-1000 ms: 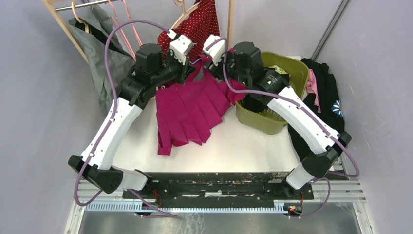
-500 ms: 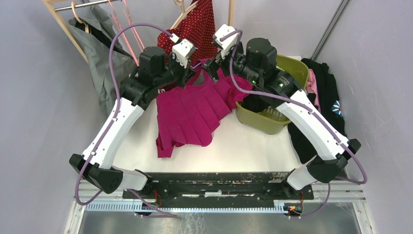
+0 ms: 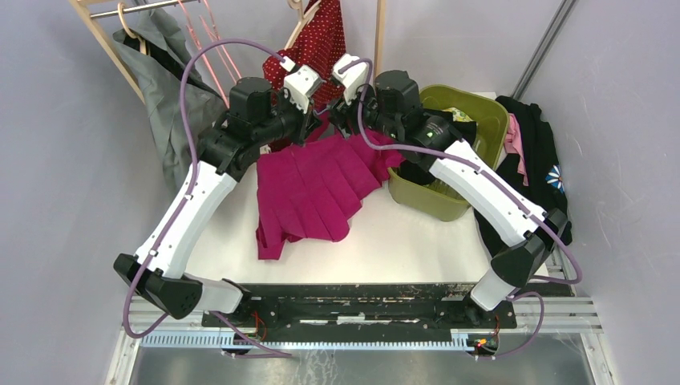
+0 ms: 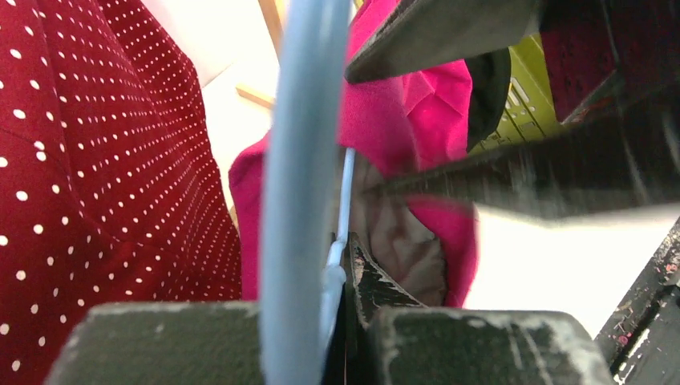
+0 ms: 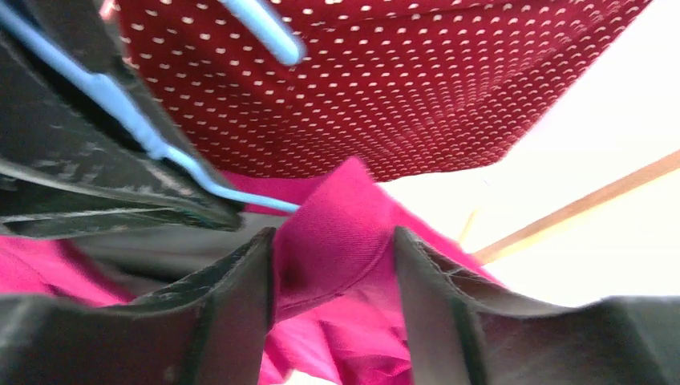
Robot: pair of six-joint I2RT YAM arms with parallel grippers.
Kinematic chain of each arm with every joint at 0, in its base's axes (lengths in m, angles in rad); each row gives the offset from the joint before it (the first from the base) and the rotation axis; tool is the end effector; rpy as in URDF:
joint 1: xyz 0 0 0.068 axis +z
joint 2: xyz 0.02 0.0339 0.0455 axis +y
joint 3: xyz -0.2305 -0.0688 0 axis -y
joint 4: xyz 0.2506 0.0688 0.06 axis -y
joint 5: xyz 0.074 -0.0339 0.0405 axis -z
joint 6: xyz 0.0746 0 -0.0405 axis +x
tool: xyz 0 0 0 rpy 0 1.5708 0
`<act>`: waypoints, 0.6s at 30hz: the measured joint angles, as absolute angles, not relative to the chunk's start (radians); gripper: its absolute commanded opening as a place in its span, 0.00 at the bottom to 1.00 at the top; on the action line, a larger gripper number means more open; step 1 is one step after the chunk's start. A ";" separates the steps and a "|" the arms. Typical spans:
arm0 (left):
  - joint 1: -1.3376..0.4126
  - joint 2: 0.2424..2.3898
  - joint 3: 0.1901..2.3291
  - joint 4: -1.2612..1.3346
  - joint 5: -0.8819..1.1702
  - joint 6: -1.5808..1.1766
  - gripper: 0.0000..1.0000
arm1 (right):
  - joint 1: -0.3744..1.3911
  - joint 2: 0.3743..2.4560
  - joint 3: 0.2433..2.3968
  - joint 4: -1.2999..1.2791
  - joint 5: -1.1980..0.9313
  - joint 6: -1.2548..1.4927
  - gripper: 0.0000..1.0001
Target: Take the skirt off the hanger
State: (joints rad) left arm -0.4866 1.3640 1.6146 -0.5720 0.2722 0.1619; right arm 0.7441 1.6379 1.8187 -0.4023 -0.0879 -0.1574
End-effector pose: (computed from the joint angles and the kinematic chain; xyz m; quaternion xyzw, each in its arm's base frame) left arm 0.2902 -0.1762 0.4133 0.3313 0.7365 -0.2023 0.5540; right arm 0.3015 0.2865 0.4150 -0.3646 0.6903 0.2133 0.5874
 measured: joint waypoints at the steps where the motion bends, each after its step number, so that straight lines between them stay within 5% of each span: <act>1: -0.487 1.363 1.614 -0.581 0.273 0.162 0.03 | 0.744 1.638 1.818 -0.403 -0.069 -0.166 0.05; 18: -0.490 1.287 1.573 -0.599 0.220 0.162 0.03 | 0.593 1.698 1.880 -0.448 0.073 -0.206 0.01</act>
State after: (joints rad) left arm -0.4900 1.2865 1.5730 -0.5995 0.2203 0.1623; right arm 0.5934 1.6981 1.8805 -0.4484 0.0734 -0.2062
